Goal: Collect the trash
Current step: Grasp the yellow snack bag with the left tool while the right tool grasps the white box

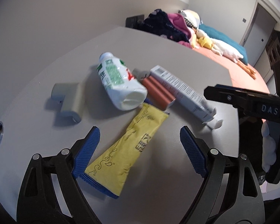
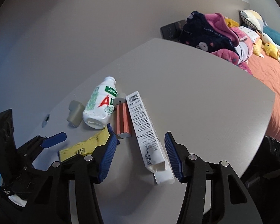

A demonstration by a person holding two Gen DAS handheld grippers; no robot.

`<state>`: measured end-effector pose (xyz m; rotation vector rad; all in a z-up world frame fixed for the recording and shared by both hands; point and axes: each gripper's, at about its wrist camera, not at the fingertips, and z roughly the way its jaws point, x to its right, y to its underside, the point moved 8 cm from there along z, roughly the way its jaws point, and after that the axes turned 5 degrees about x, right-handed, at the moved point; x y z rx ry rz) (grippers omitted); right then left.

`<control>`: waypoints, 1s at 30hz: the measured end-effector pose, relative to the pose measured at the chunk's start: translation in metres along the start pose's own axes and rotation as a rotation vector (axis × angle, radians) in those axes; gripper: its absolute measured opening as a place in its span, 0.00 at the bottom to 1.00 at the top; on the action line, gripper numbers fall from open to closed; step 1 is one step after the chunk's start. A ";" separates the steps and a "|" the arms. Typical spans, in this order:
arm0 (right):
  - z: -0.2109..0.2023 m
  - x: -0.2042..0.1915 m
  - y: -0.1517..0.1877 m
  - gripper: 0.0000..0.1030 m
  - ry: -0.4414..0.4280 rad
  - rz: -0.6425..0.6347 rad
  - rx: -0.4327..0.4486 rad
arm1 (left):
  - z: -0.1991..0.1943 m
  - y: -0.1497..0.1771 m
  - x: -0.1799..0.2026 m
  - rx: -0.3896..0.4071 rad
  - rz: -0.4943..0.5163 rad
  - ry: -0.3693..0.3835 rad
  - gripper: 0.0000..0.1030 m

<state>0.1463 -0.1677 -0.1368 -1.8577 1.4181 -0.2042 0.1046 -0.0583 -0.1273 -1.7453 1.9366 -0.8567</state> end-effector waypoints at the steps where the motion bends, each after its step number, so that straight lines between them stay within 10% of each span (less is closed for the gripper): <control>1: 0.006 0.000 0.000 0.51 0.007 0.000 -0.008 | 0.003 0.002 -0.002 -0.009 0.000 -0.002 0.82; 15: 0.045 0.004 0.004 0.35 0.064 -0.039 -0.051 | 0.029 0.012 -0.013 -0.063 0.026 -0.004 0.54; 19: 0.044 0.004 0.004 0.33 0.033 -0.015 -0.050 | 0.029 0.011 -0.013 -0.054 0.007 0.019 0.30; 30: 0.019 0.007 0.000 0.31 -0.081 0.131 -0.042 | 0.015 0.007 -0.005 -0.029 -0.063 0.080 0.28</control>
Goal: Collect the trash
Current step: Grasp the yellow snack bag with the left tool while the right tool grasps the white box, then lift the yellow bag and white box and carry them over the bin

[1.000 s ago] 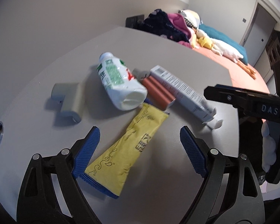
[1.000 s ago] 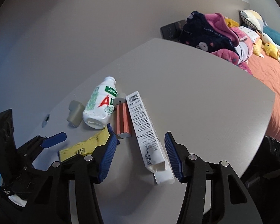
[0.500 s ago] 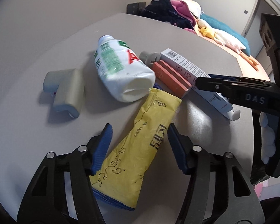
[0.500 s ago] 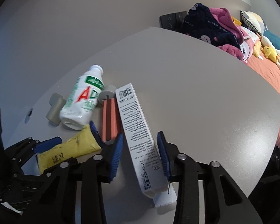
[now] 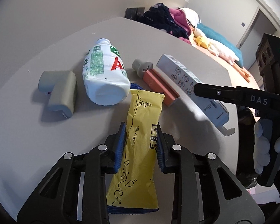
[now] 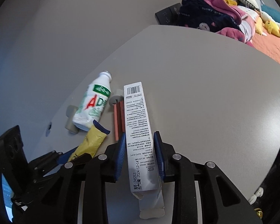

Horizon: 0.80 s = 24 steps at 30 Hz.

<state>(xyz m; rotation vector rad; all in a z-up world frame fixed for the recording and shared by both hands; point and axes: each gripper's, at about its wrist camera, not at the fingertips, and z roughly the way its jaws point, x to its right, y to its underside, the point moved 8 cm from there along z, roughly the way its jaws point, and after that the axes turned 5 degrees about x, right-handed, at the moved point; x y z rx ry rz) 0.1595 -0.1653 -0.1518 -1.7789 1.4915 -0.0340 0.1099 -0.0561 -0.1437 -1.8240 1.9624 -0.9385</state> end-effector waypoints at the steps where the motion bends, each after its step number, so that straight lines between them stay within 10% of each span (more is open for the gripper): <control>1: -0.005 -0.001 -0.001 0.31 -0.001 -0.003 0.009 | -0.001 -0.001 0.002 0.003 0.003 0.000 0.28; 24: -0.108 0.014 -0.009 0.31 0.006 0.005 0.168 | -0.028 -0.032 0.086 0.073 0.095 0.092 0.28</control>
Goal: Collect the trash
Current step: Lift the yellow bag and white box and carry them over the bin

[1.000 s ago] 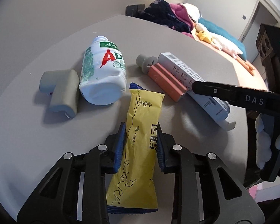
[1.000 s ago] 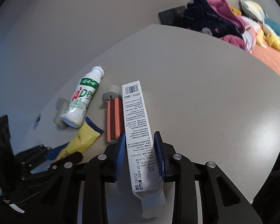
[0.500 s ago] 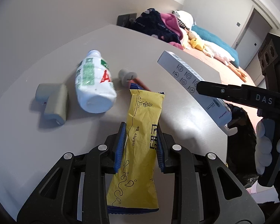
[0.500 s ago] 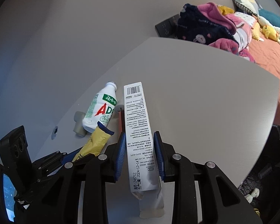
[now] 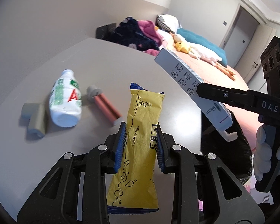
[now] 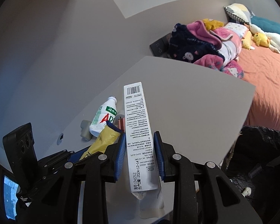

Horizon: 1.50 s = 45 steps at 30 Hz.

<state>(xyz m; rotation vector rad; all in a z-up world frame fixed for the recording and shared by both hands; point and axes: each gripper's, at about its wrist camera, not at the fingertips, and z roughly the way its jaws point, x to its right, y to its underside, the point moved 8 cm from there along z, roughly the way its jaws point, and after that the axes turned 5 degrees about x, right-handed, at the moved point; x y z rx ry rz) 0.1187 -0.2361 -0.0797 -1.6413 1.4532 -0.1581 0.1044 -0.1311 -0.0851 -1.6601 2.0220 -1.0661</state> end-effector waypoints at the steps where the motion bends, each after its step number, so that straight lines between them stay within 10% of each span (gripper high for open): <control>1: -0.004 0.001 0.000 0.31 0.001 0.001 0.005 | 0.001 -0.001 0.004 -0.001 0.007 0.003 0.28; 45: -0.171 0.158 0.000 0.31 0.243 0.195 0.254 | 0.049 -0.028 0.208 -0.022 0.290 0.286 0.28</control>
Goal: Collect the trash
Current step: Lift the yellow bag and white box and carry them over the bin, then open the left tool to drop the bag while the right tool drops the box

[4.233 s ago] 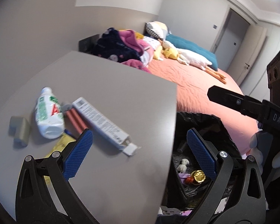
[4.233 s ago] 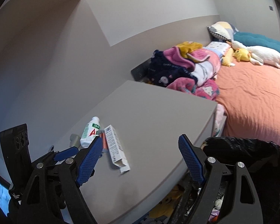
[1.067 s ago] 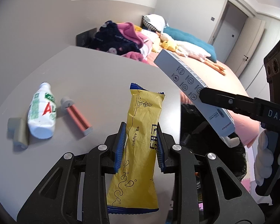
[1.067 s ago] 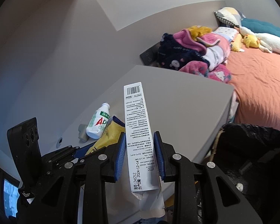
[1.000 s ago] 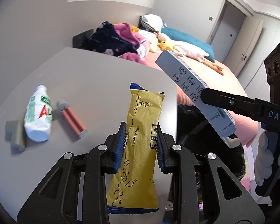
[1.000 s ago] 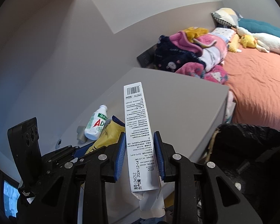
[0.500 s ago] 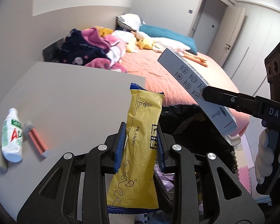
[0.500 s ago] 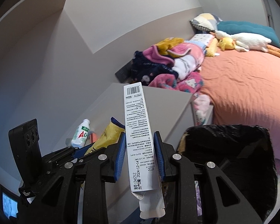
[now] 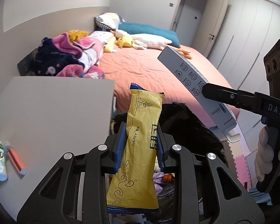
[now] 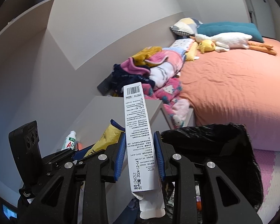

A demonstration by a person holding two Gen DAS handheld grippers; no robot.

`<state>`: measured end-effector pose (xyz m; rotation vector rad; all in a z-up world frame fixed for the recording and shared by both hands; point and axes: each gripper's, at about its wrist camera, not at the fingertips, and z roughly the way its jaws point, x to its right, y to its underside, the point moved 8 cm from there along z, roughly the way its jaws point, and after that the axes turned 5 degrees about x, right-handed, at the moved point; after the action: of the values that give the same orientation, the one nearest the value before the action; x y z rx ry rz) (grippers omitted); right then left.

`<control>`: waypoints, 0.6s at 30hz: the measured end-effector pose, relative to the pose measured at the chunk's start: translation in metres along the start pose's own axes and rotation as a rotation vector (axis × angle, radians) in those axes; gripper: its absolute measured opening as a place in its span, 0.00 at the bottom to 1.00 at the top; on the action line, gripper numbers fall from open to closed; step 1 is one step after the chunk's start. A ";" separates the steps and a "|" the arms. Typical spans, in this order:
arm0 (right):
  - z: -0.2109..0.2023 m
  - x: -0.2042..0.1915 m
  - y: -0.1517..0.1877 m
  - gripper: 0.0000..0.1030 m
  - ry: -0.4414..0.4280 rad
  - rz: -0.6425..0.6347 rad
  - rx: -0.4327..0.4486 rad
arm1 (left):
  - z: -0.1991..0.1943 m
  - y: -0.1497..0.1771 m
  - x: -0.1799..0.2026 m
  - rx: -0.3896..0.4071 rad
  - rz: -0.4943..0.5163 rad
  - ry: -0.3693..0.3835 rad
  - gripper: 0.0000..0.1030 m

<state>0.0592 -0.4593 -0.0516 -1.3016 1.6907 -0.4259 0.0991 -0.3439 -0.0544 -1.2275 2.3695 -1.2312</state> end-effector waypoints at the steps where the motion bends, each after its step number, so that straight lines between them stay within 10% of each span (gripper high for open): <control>1: -0.001 0.003 -0.001 0.31 0.005 0.003 0.003 | 0.002 -0.001 0.004 -0.001 0.005 0.006 0.28; 18: -0.044 0.058 -0.006 0.31 0.106 0.065 0.067 | 0.028 -0.015 0.071 -0.027 0.096 0.115 0.28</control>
<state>0.0261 -0.5246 -0.0510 -1.1903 1.7862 -0.5172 0.0774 -0.4184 -0.0477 -1.0634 2.5021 -1.2762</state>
